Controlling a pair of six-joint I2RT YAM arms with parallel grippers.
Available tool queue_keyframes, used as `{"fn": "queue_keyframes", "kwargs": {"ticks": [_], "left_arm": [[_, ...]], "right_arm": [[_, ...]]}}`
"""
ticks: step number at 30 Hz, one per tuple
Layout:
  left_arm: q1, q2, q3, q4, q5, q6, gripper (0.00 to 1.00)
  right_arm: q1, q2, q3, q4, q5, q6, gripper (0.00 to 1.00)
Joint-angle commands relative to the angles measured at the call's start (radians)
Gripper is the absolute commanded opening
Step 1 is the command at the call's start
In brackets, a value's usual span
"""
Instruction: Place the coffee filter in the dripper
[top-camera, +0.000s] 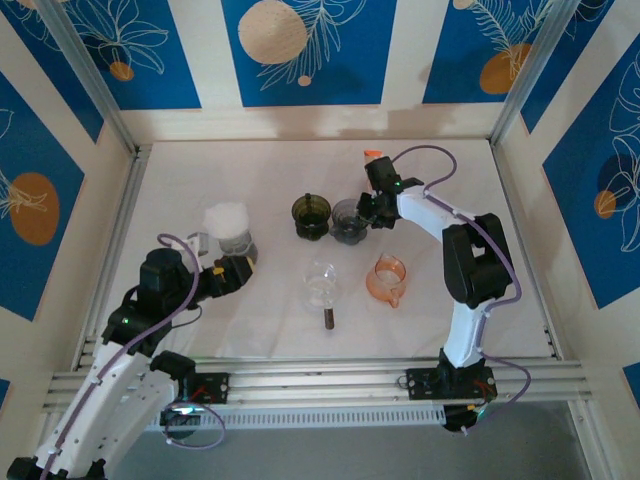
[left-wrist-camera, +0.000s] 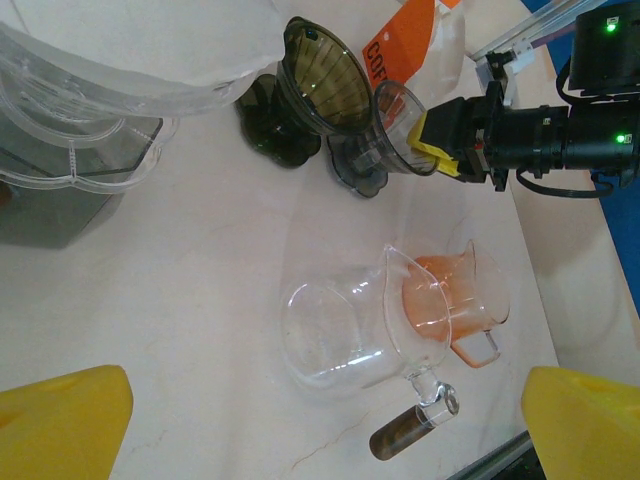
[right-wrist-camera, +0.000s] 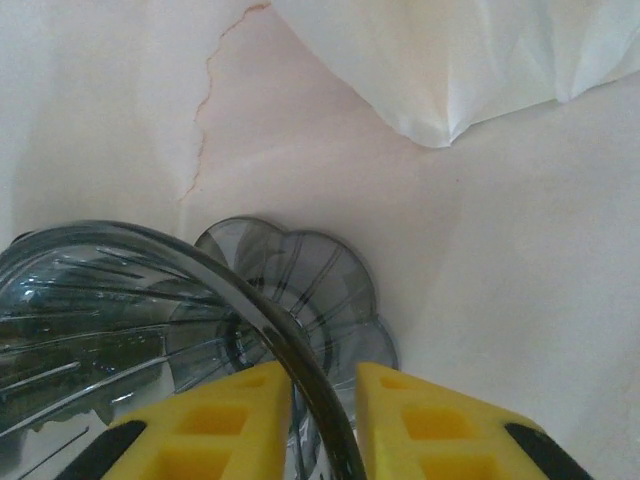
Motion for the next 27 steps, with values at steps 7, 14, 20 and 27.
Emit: {"fn": "queue_keyframes", "kwargs": {"ticks": [7, 14, 20, 27], "left_arm": [[0.008, -0.001, -0.008, 0.024, 0.011, -0.001, 1.0], [0.008, 0.002, 0.002, 0.032, 0.016, 0.001, 1.0], [0.008, 0.001, 0.006, 0.034, 0.016, 0.004, 1.0], [0.008, 0.002, 0.017, 0.03, 0.016, 0.013, 1.0]], "right_arm": [[-0.027, -0.072, -0.039, -0.001, -0.024, 0.034, 0.02], [-0.039, -0.205, -0.099, -0.018, -0.012, 0.021, 0.0], [-0.037, -0.366, -0.152, -0.056, -0.054, 0.009, 0.0], [0.068, -0.518, -0.126, -0.178, -0.172, -0.03, 0.0]]}}
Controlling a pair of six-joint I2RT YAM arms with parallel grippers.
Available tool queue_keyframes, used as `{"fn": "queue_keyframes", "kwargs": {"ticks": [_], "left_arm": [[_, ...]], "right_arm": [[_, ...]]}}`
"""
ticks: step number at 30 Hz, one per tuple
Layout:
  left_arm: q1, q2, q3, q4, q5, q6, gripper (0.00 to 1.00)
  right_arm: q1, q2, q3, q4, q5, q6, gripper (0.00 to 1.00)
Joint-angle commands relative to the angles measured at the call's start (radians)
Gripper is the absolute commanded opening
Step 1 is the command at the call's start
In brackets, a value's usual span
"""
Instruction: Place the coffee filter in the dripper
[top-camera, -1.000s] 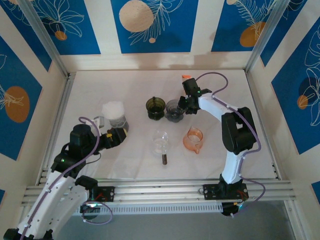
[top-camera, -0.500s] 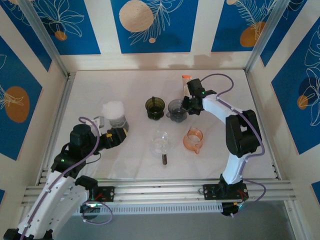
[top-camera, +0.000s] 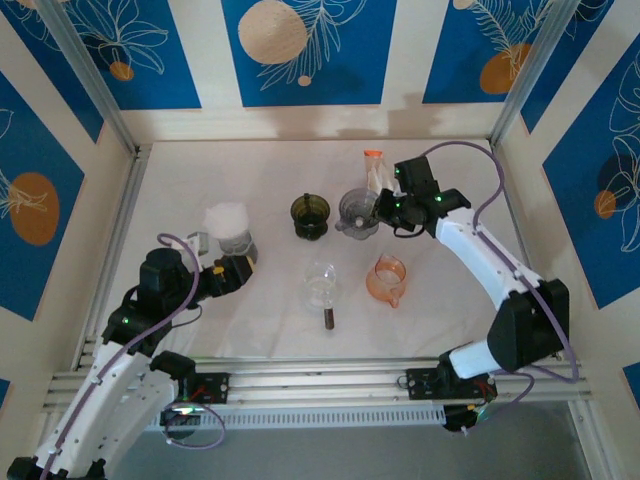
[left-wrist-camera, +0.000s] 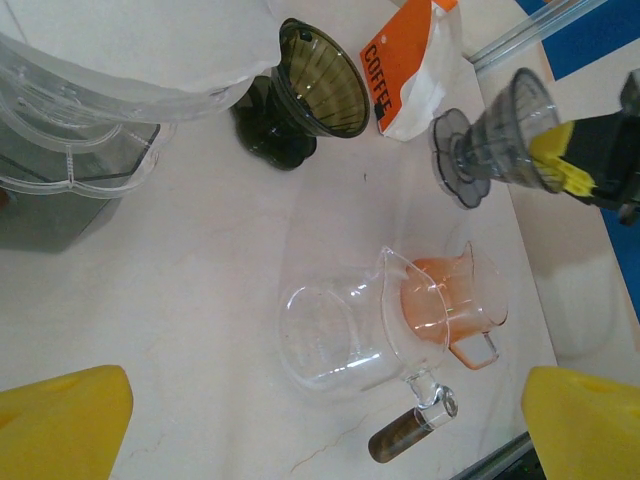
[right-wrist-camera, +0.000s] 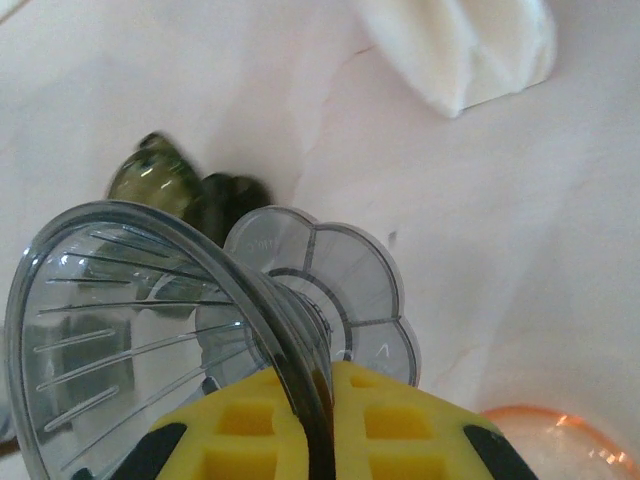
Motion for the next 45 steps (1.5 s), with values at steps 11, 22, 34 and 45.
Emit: {"fn": "queue_keyframes", "kwargs": {"ticks": [11, 22, 34, 45], "left_arm": [[0.008, -0.004, 0.008, 0.021, 0.013, 0.015, 1.0], [0.008, -0.011, 0.01, 0.008, 0.009, 0.021, 1.0], [0.008, -0.012, 0.007, 0.006, 0.005, 0.024, 1.0], [0.007, -0.008, 0.002, 0.011, 0.004, 0.025, 1.0]], "right_arm": [[0.272, -0.053, 0.129, -0.287, -0.152, -0.066, 0.0], [0.341, 0.032, 0.139, -0.266, -0.1, -0.08, 0.0], [0.341, 0.057, 0.12, -0.237, -0.078, -0.081, 0.0], [0.34, 0.05, 0.079, -0.227, -0.095, -0.057, 0.0]]}}
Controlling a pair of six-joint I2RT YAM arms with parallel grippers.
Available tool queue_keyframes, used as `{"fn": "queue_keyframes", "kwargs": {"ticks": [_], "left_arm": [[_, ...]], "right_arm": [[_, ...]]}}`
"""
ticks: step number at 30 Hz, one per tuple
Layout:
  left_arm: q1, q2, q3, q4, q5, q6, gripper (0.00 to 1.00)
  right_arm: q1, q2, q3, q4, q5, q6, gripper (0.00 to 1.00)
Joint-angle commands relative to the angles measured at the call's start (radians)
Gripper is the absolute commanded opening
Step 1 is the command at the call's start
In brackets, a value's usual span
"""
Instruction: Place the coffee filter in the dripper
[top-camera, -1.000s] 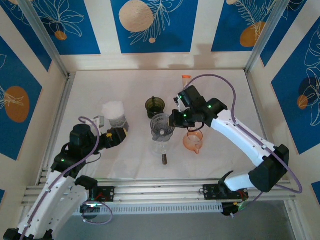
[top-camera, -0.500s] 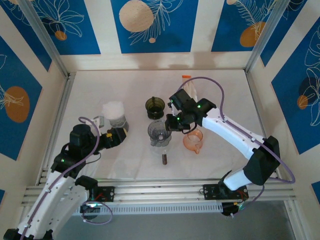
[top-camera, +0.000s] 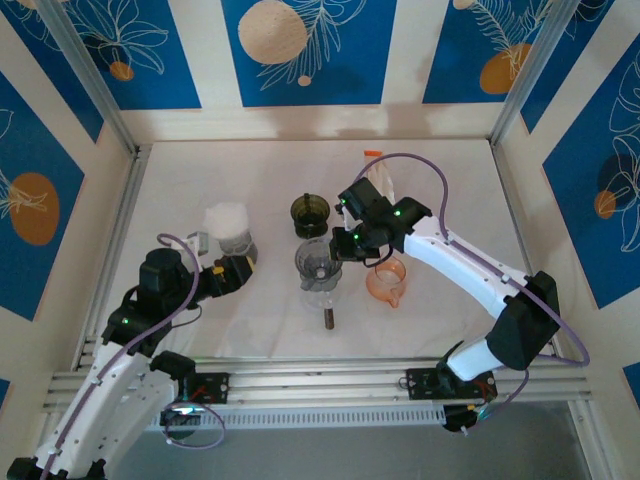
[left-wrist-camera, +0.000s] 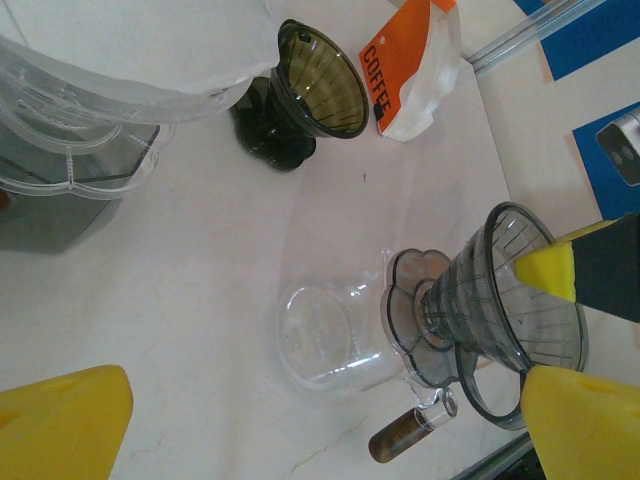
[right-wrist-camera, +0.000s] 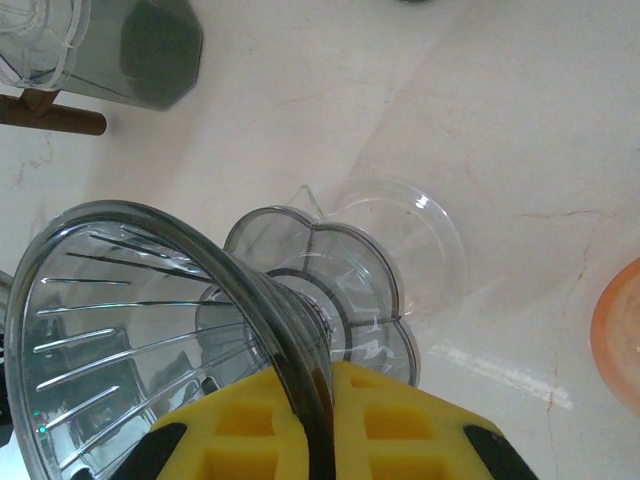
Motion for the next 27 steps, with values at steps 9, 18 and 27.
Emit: {"fn": "queue_keyframes", "kwargs": {"ticks": [9, 18, 27], "left_arm": [[0.008, -0.003, -0.003, 0.013, 0.004, 0.023, 1.0], [0.008, -0.003, 0.006, 0.01, 0.008, 0.022, 1.0], [0.007, 0.009, 0.019, 0.019, 0.012, 0.026, 1.0]], "right_arm": [[0.004, -0.024, -0.056, 0.014, -0.016, 0.028, 0.05], [0.007, -0.045, -0.06, 0.008, 0.016, 0.042, 0.52], [-0.007, -0.18, -0.04, 0.025, 0.192, 0.043, 0.59]]}}
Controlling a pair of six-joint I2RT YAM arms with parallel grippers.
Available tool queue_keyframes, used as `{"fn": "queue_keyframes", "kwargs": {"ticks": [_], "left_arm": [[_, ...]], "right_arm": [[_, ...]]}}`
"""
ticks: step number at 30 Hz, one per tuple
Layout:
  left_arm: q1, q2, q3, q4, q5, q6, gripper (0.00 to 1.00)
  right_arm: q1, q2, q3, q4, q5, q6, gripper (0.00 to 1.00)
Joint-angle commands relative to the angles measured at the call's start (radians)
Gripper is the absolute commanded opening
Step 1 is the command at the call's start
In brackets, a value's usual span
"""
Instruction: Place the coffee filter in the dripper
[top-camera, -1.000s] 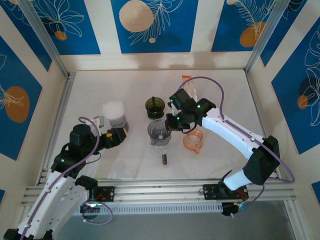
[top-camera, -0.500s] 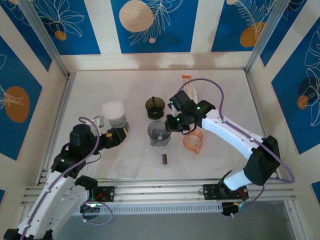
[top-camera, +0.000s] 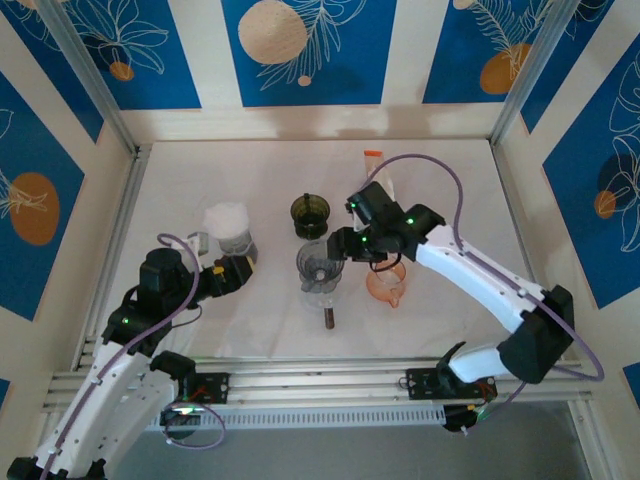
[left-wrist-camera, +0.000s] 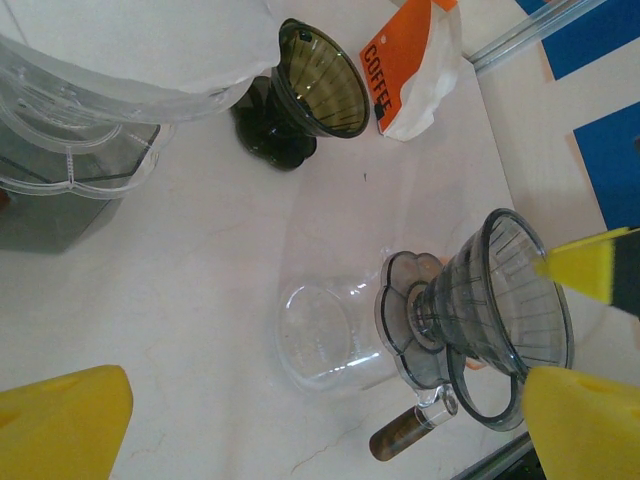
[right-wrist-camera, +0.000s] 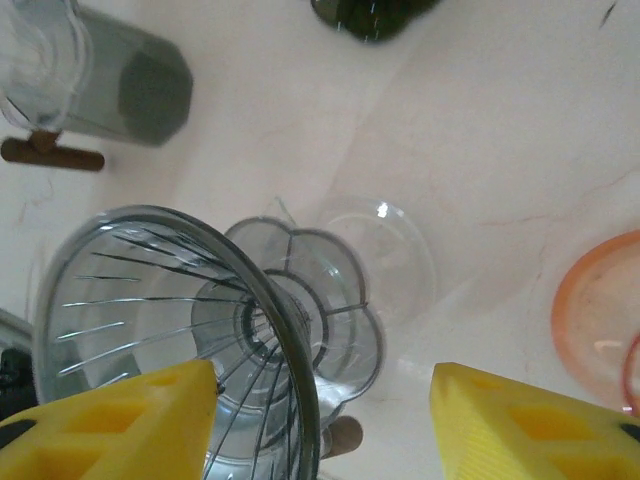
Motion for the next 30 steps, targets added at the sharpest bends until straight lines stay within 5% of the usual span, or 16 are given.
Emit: {"fn": "queue_keyframes", "kwargs": {"ticks": [1, 8, 17, 30], "left_arm": [[0.008, 0.007, 0.021, 0.021, 0.012, 0.027, 1.0], [0.008, 0.018, 0.033, 0.024, 0.011, 0.028, 1.0], [0.007, 0.024, 0.033, 0.02, 0.014, 0.026, 1.0], [0.008, 0.05, 0.025, 0.03, 0.012, 0.034, 1.0]], "right_arm": [[-0.009, -0.083, 0.013, 0.02, 0.127, -0.015, 0.59], [-0.097, -0.077, -0.008, 0.219, 0.323, -0.187, 0.61], [-0.372, 0.205, 0.1, 0.276, 0.149, -0.218, 0.51], [-0.435, 0.547, 0.43, 0.197, 0.178, -0.253, 0.26]]}}
